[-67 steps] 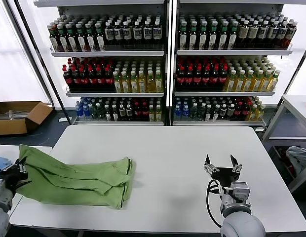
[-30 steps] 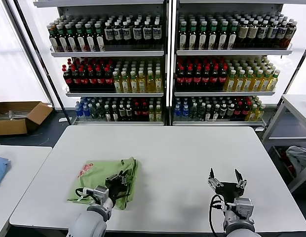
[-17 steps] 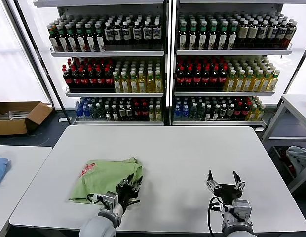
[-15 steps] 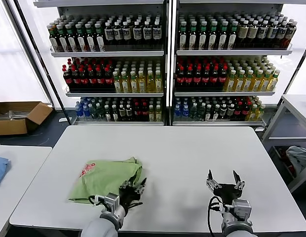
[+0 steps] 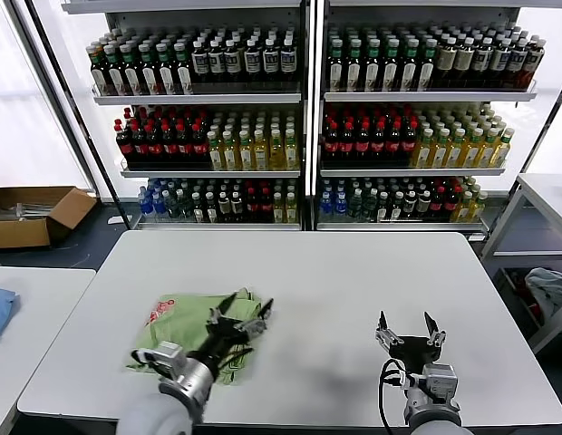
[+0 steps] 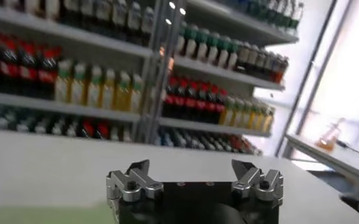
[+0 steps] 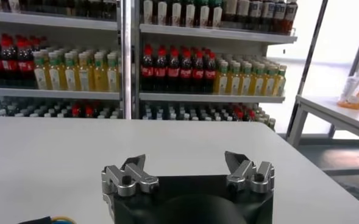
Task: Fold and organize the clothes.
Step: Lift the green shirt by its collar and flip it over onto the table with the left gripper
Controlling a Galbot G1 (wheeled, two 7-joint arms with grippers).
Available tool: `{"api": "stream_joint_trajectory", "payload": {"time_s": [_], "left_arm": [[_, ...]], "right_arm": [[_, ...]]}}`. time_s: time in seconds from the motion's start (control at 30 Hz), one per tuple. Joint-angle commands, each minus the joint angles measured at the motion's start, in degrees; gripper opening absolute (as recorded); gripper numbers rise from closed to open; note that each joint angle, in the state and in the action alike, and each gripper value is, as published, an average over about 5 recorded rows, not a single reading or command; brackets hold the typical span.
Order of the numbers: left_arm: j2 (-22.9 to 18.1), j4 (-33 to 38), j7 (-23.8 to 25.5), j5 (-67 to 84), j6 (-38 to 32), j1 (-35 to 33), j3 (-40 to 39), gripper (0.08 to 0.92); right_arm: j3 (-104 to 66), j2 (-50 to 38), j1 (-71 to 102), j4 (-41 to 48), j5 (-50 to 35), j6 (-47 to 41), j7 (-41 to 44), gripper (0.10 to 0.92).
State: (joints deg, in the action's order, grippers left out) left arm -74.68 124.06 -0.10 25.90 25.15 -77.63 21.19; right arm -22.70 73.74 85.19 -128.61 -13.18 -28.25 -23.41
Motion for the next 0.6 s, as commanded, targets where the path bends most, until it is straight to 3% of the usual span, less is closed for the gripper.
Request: {"api": "stream_joint_trajectory", "payload": {"time_s": [0.03, 0.37, 0.6], "left_arm": [[9.9, -6.6, -0.3, -3.0, -3.5, -0.6, 21.1, 0.822], [8.4, -17.5, 1.4, -1.3, -4.3, -0.5, 20.1, 0.823], [7.4, -19.9, 2.6, 0.1, -4.1, -0.8, 18.3, 0.823]], "right_arm": [[0.7, -0.9, -2.7, 0.6, -0.5, -0.6, 0.1, 0.823], [1.3, -1.3, -4.1, 0.8, -1.1, -1.3, 0.1, 0.823], [1.4, -1.1, -3.6, 0.9, -1.0, -1.1, 0.1, 0.823]]}}
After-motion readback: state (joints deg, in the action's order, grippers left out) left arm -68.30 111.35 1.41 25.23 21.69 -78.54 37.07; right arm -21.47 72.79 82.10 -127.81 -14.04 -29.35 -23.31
